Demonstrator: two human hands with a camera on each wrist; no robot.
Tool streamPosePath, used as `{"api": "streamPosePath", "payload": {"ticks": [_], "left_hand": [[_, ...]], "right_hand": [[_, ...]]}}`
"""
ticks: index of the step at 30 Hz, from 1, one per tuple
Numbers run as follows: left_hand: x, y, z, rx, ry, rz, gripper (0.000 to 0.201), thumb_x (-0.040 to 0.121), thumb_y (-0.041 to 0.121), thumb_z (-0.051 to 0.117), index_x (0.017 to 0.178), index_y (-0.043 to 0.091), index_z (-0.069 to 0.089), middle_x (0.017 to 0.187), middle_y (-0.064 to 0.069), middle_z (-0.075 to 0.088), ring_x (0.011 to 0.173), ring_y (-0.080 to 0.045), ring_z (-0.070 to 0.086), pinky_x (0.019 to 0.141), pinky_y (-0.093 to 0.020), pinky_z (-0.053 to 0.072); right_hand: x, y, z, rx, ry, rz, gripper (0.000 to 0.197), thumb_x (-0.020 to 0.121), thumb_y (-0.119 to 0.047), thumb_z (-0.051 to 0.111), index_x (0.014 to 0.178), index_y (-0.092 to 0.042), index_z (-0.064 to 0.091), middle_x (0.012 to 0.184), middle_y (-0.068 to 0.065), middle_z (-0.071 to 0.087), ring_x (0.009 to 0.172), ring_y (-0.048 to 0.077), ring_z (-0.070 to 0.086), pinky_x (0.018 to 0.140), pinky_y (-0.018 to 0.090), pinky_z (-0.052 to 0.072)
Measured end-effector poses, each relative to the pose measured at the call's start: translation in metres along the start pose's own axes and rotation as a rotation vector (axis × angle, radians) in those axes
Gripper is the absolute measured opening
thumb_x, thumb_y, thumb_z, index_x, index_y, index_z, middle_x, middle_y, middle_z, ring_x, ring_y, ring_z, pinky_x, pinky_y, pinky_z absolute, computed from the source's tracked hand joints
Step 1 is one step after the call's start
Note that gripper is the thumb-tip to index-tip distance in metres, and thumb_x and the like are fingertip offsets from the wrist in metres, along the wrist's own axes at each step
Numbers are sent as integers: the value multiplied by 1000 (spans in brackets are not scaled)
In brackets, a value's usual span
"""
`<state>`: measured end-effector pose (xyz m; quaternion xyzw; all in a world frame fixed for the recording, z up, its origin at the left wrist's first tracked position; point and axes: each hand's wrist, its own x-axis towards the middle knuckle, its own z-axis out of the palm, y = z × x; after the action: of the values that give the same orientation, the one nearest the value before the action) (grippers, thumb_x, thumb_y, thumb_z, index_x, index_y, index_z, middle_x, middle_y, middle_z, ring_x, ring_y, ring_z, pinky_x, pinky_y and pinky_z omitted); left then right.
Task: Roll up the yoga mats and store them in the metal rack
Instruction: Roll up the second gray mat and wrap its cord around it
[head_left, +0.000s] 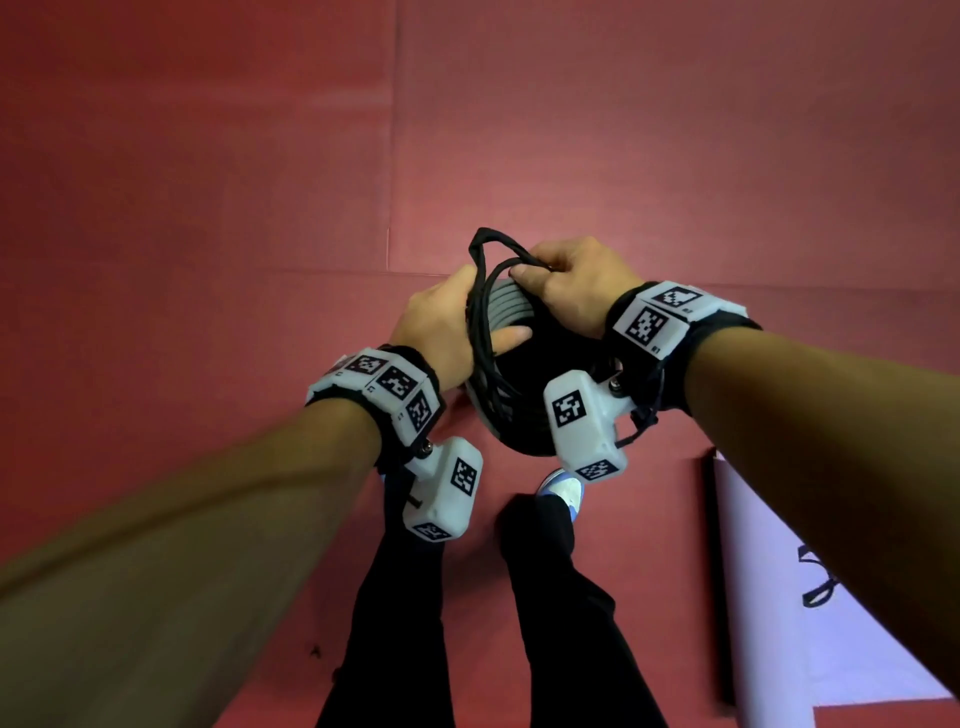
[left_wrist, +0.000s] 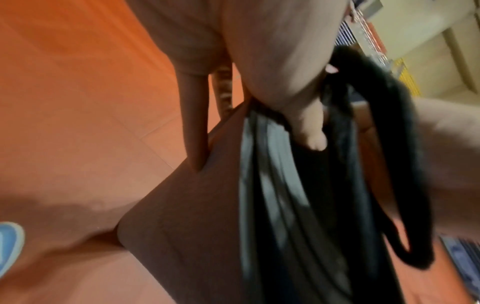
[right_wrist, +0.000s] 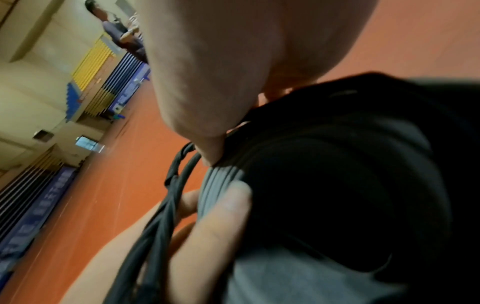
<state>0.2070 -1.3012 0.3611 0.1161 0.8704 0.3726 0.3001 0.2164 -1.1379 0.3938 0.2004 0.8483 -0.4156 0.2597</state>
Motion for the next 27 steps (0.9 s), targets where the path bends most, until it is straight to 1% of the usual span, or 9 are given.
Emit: {"api": "streamPosePath", "payload": {"ticks": [2,4,7,9,12,15,19,23,27], "left_hand": [[-1,-1,-4,-220,-25,-126,21,84,45,64,86,24,63,83,4,70,84,-23,67,79,-35,55],[-4,1,-6,-584,-99,-257,37,80,50,48,86,23,73,96,-1,76,99,-24,69,90,-47,55],[-10,5,-8,-821,-170,-409,61,89,67,33,103,22,72,103,7,75,104,-7,66,76,-36,58],[-11,5,-8,-782,-181,-393,64,81,68,45,111,17,70,112,0,72,109,-11,64,68,-39,60],[-10,-5,-9,-571,-136,-192,13,92,23,63,102,17,70,102,-5,73,97,-13,69,88,-46,56],[-12,-13,-3,-438,-86,-131,40,82,25,68,120,17,60,115,-5,70,107,-16,66,102,-43,49],[-22,0,8,-281,-5,48,69,90,8,63,145,30,28,119,1,64,109,-9,64,96,-24,52],[-19,2,14,-130,43,132,37,94,11,55,125,19,37,112,0,65,107,-23,66,93,-38,53],[-19,7,14,41,80,105,20,89,19,62,101,16,46,98,0,58,90,-24,59,73,-25,37]], "right_hand": [[2,4,1,-19,95,25,17,95,-37,56,94,-28,70,93,2,72,93,24,65,85,33,52],[3,6,2,-44,158,38,21,94,-42,56,100,-29,72,92,1,71,92,23,63,84,30,51],[4,3,4,-97,166,54,26,94,-44,56,105,-28,73,86,0,65,86,21,59,77,25,46],[5,-2,4,-87,149,73,26,93,-43,57,104,-27,74,86,1,66,86,21,59,75,24,44],[6,-1,3,26,91,71,21,93,-38,60,96,-23,75,83,2,69,83,21,63,76,28,50],[0,5,-5,453,110,145,16,92,-23,66,78,-16,70,66,3,60,60,18,57,64,29,50],[-2,19,-14,659,112,225,17,90,-9,66,73,-11,68,63,5,61,49,17,58,56,26,53],[2,24,-21,620,117,247,8,87,-10,68,79,-11,72,63,5,65,57,21,63,65,33,56],[4,27,-20,504,127,230,3,84,-13,70,82,-11,69,73,8,67,70,26,66,74,39,59]]}}
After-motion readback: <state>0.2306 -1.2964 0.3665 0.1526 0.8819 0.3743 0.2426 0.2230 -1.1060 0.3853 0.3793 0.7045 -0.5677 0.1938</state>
